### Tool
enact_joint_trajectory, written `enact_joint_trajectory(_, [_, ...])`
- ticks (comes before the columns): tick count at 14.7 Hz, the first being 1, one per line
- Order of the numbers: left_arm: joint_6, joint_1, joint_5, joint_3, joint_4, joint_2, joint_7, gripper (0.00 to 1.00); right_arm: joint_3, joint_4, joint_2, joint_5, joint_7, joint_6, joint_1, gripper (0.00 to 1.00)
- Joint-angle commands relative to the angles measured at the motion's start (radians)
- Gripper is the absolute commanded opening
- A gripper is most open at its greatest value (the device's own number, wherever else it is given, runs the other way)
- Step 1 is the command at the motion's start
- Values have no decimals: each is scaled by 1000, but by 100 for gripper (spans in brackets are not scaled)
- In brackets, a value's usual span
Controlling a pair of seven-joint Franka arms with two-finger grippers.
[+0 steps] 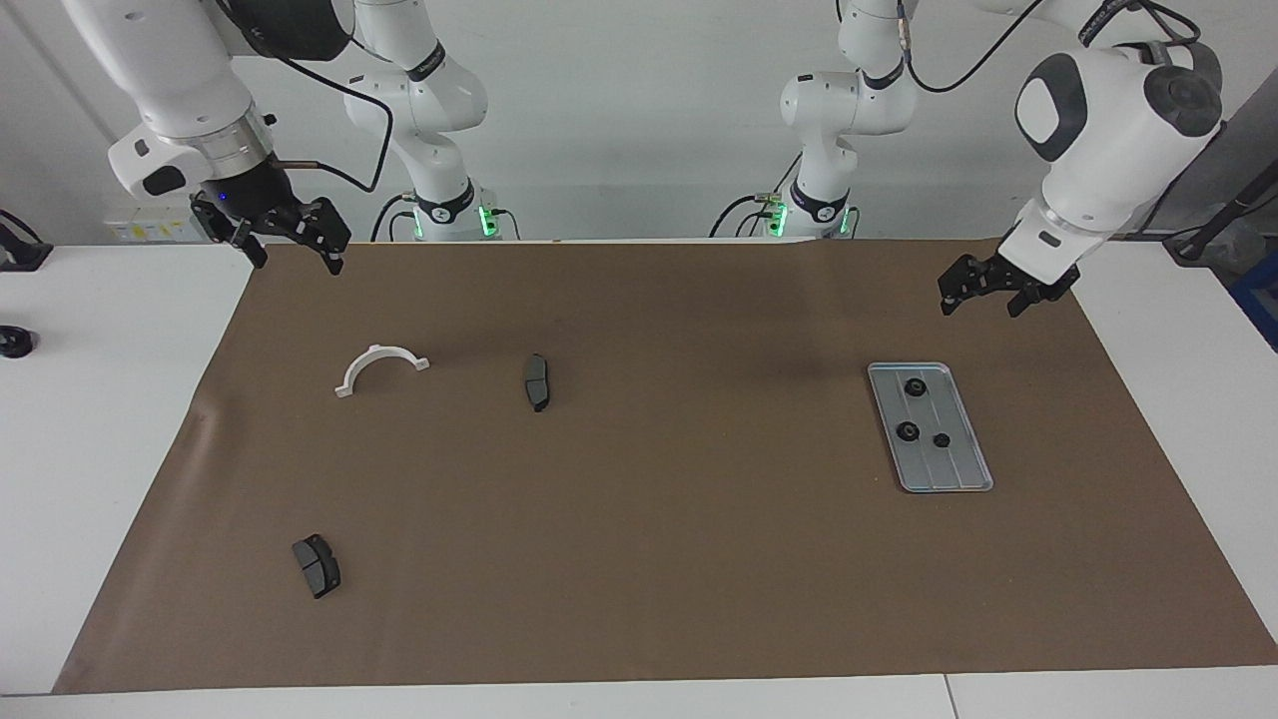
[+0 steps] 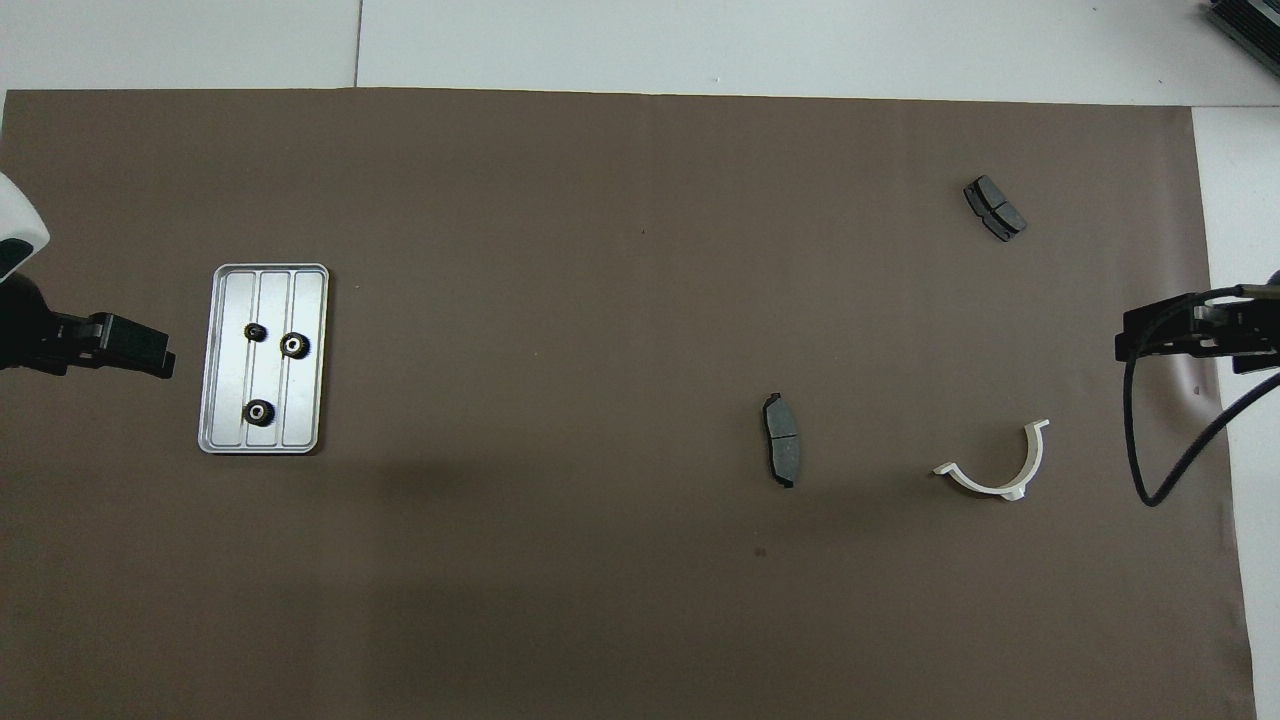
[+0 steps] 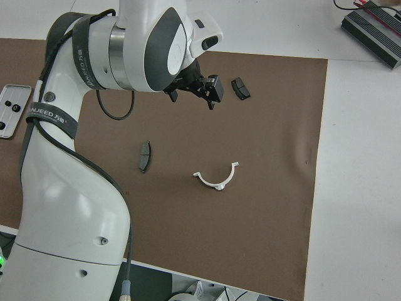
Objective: Pick bearing gear from pile to tray
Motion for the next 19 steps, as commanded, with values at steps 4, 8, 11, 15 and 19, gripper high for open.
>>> enact_joint_trajectory(4, [-92,25,-31,-11,106,18,-25,100,-1,-9,-11,11,-23,4,-3,100])
enact_joint_trajectory(8, [-87,24,-37,-11,103,13,-63,100,-1,-11,-11,11,-23,4,-3,100])
enact_joint_trajectory(11, [-110,24,-61,-8,104,12,-92,100,-1,-9,-11,11,-23,4,-3,100])
enact_joint_trajectory(15, [-109,24,-51,-3,81,1,-85,100,-1,-9,-11,11,-23,4,-3,100])
enact_joint_trajectory(19, [-99,12,12,-6,69,-8,-57,100,-1,-9,-11,11,-23,4,-3,100])
